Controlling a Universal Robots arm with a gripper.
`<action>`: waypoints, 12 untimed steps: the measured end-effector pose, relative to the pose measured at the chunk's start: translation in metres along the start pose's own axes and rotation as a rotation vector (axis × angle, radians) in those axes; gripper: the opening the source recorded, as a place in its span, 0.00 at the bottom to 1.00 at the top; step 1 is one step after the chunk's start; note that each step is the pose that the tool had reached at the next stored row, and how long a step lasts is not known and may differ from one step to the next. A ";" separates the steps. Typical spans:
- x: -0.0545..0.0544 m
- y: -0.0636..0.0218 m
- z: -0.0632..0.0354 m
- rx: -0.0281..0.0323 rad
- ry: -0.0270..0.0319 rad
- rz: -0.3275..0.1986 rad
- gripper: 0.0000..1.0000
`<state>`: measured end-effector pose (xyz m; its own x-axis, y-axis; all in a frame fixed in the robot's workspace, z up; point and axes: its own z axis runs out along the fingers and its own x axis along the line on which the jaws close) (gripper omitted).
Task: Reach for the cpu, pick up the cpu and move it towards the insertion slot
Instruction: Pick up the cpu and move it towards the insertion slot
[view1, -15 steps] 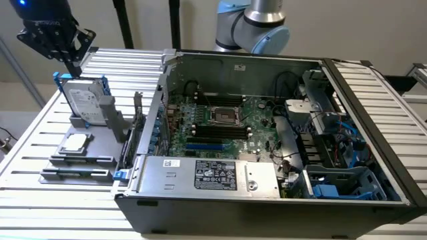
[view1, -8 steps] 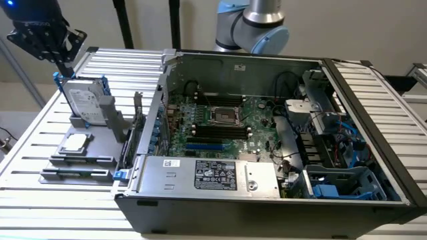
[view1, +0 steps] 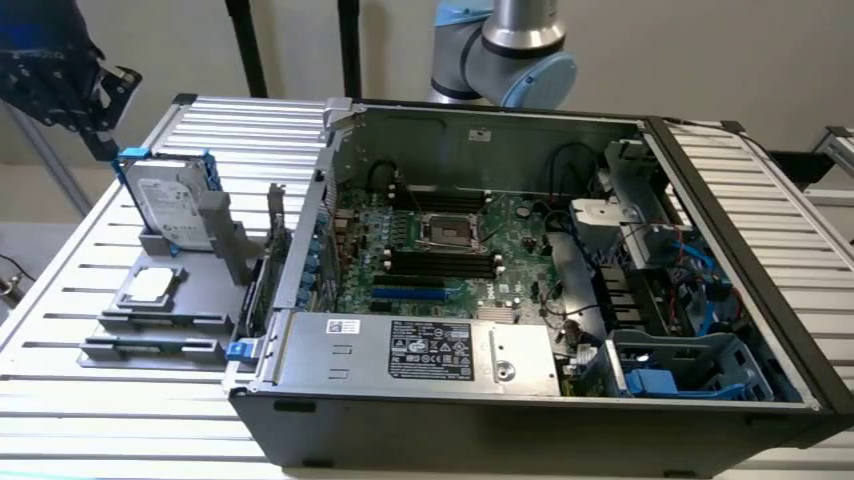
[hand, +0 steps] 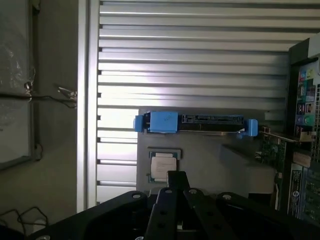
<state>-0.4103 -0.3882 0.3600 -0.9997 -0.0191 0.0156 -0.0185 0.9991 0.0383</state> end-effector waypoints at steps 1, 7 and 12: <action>0.003 -0.0005 0.0007 0.0001 0.0018 0.000 0.11; 0.010 -0.0039 0.0018 0.0004 0.0042 0.000 0.11; 0.010 -0.0151 0.0016 0.0004 0.0043 0.000 0.11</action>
<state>-0.4202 -0.4034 0.3580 -0.9996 -0.0192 0.0198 -0.0184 0.9991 0.0379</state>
